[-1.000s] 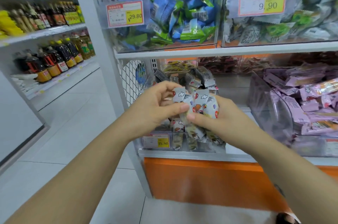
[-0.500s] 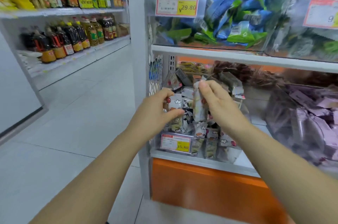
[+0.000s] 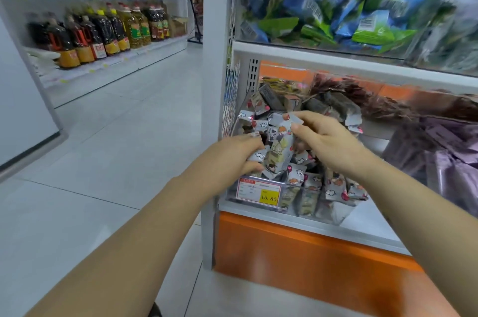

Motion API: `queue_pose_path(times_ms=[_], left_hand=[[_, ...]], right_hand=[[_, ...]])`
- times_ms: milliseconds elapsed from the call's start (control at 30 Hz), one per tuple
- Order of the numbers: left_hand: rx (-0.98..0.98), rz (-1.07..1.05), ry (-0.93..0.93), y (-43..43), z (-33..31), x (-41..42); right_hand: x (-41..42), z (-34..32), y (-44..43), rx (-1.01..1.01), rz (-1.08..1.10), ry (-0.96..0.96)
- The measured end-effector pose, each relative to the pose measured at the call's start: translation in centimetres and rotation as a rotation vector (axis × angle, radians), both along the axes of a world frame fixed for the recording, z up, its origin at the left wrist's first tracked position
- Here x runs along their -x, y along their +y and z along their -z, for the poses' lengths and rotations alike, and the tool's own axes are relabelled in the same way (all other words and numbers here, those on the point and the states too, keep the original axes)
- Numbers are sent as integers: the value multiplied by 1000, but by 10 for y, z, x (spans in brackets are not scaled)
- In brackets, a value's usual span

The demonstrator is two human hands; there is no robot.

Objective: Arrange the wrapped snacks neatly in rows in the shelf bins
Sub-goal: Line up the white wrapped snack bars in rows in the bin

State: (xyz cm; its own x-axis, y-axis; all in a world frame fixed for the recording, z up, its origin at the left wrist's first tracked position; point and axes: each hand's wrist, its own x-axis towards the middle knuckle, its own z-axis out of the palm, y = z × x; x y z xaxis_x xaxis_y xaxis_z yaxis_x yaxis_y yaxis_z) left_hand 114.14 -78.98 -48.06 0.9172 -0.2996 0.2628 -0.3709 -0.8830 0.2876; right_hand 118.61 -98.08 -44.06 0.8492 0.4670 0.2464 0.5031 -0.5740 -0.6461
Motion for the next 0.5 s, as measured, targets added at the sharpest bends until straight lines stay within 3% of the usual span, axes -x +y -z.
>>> queue_pose_path(times_ms=[100, 167, 400, 500], left_hand=[[-284, -21, -60, -2, 2, 1], [-370, -43, -75, -2, 1, 2], [-468, -50, -79, -1, 6, -1], [-472, -46, -75, 0, 7, -1]], right_hand=[[-1, 1, 1, 34, -41, 91], [-4, 7, 1, 96, -87, 131], [-8, 26, 15, 371, -172, 235], [-11, 31, 17, 379, -154, 282]])
